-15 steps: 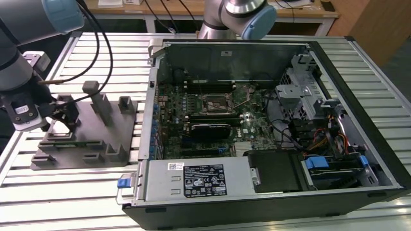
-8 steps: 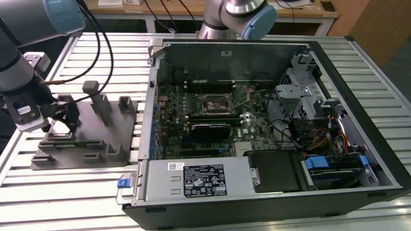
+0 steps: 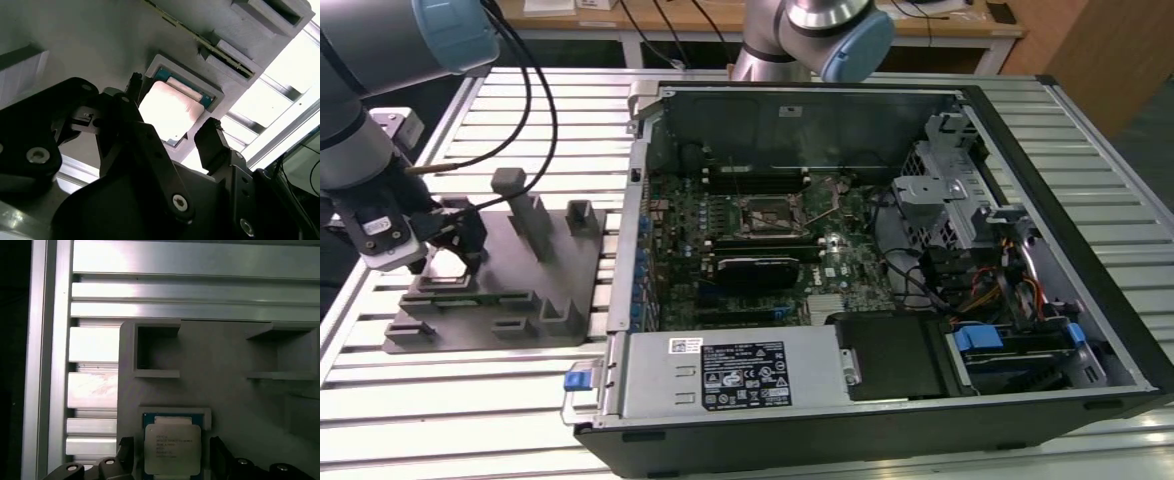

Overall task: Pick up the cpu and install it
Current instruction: 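Pick up the cpu and move it towards the insertion slot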

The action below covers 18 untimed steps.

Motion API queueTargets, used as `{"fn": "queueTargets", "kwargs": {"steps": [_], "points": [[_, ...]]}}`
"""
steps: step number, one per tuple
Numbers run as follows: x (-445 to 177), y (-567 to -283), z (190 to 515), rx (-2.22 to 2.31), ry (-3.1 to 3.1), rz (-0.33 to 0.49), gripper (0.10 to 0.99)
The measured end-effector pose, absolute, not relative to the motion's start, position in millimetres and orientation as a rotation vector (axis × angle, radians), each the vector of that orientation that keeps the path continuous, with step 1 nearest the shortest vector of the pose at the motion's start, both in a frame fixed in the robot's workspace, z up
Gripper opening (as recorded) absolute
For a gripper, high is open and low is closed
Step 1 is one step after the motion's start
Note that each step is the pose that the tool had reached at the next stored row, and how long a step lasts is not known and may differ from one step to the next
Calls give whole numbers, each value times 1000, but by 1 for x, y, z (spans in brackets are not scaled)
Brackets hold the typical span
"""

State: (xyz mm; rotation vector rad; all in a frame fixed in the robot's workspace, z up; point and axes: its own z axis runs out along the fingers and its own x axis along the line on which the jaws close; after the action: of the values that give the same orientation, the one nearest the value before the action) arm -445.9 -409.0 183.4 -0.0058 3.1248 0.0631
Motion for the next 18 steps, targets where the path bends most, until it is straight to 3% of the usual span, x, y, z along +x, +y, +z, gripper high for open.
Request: {"fn": "queueTargets", "kwargs": {"steps": [10, 12, 13, 18], "points": [[-446, -408, 183, -6, 3125, 69, 706], [-446, -408, 183, -6, 3124, 70, 690], [-446, -408, 183, -6, 3124, 70, 620], [-446, -408, 183, -6, 3124, 70, 620]]}}
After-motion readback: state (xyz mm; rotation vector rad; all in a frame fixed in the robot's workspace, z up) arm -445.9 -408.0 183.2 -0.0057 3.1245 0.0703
